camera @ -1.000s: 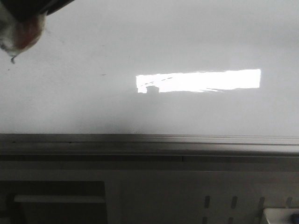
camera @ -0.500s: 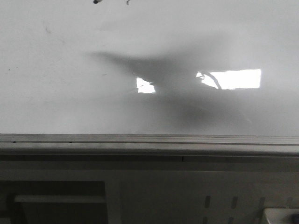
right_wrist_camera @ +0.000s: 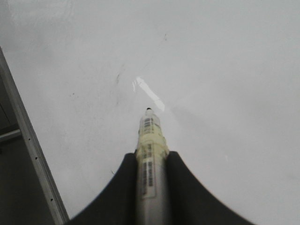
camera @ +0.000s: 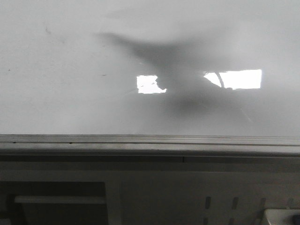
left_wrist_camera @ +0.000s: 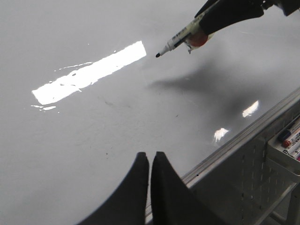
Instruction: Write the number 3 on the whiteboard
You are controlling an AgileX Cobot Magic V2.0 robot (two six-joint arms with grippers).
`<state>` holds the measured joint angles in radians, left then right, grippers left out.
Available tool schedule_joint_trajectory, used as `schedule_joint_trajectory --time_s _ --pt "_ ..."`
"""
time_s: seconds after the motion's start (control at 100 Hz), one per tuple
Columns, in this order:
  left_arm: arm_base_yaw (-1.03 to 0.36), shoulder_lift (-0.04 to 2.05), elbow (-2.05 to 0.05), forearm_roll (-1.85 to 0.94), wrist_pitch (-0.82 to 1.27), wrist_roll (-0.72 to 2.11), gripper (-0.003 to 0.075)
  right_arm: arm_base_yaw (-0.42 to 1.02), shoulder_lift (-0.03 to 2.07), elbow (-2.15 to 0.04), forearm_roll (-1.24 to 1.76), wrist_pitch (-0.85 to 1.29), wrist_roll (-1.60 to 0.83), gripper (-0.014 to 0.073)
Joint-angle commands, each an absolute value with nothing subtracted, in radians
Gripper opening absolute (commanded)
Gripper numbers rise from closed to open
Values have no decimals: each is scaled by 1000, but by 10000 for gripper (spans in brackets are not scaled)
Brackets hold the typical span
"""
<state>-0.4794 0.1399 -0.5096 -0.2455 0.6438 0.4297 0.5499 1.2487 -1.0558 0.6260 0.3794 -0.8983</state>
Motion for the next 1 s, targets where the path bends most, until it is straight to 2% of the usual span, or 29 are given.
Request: schedule_joint_trajectory --time_s 0.0,0.37,0.55,0.99 --pt "-477 153 -533 -273 550 417 -20 544 1247 -1074 640 315 -897 -50" --pt "-477 153 -533 -294 536 417 -20 532 1290 -1025 643 291 -897 -50" --pt "-477 153 -533 -294 536 417 -20 476 1287 -1024 643 301 -897 -50" --pt "-477 153 -533 -294 529 417 -20 422 1254 -1008 688 424 -897 -43"
